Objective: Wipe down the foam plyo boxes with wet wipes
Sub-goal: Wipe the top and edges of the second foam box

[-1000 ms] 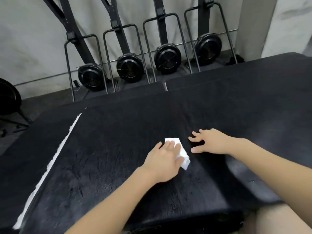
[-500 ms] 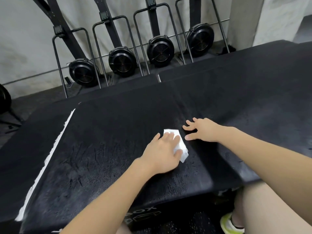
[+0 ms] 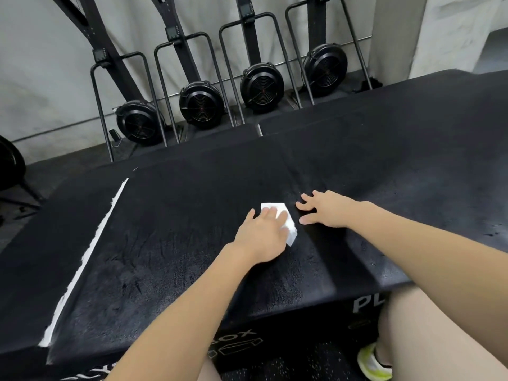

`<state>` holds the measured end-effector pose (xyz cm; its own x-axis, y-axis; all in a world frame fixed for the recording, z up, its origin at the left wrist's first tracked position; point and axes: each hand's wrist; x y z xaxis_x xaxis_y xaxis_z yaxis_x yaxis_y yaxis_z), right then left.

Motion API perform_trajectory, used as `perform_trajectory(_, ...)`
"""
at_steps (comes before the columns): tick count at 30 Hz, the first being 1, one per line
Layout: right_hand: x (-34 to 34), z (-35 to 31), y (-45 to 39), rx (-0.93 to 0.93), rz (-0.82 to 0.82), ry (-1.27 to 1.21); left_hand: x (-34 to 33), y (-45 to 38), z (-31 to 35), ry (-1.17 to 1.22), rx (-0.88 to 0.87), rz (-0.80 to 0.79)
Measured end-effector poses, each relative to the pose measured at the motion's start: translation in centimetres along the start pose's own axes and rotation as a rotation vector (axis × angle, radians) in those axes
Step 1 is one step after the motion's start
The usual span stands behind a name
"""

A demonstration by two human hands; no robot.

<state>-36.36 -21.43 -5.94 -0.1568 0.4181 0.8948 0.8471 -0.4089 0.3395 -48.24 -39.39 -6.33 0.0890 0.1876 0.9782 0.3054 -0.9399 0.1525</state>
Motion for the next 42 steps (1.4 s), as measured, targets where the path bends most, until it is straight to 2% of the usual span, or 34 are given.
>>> perform_trajectory(3,-0.2,-0.4,0.7,0.002,-0.005,0.022,0.2,0.9,1.1,0.022,-0.015,0.02)
perform_trajectory(13,-0.3,-1.0,1.5,-0.011,0.004,0.063,-1.7,10.7,5.8,0.031,-0.242,0.202)
perform_trajectory(18,-0.7,-0.9,2.2,-0.061,0.046,-0.007,-0.2,8.5,5.2,0.022,-0.131,0.116)
perform_trajectory(21,-0.8,-1.1,3.3,-0.048,0.077,0.004,0.5,5.5,4.5,0.032,-0.037,0.036)
perform_trajectory(23,-1.2,-0.8,4.1,-0.005,0.053,0.027,0.1,4.5,4.4,0.036,-0.028,0.036)
perform_trajectory(27,-2.3,0.4,6.3,0.052,0.031,-0.066,-0.8,6.1,5.0,-0.014,-0.039,0.137)
perform_trajectory(31,-3.5,1.0,10.3,0.109,0.03,-0.15,-1.8,10.5,6.5,0.082,-0.159,0.255)
perform_trajectory(34,-4.3,0.9,12.4,0.122,0.018,-0.142,-3.3,12.8,6.6,0.001,-0.219,0.331)
perform_trajectory(42,-4.9,0.8,12.6,0.116,0.057,-0.203,-3.6,10.6,9.0,-0.12,-0.171,0.404)
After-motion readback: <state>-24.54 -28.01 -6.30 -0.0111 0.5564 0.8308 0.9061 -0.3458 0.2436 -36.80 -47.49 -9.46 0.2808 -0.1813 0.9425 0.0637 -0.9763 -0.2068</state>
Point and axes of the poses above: each hand's wrist, its own y-axis away from the middle knuckle, its own x-axis out of the back of the hand, z = x × y, and after that the axes turned 6 degrees about -y, right-handed
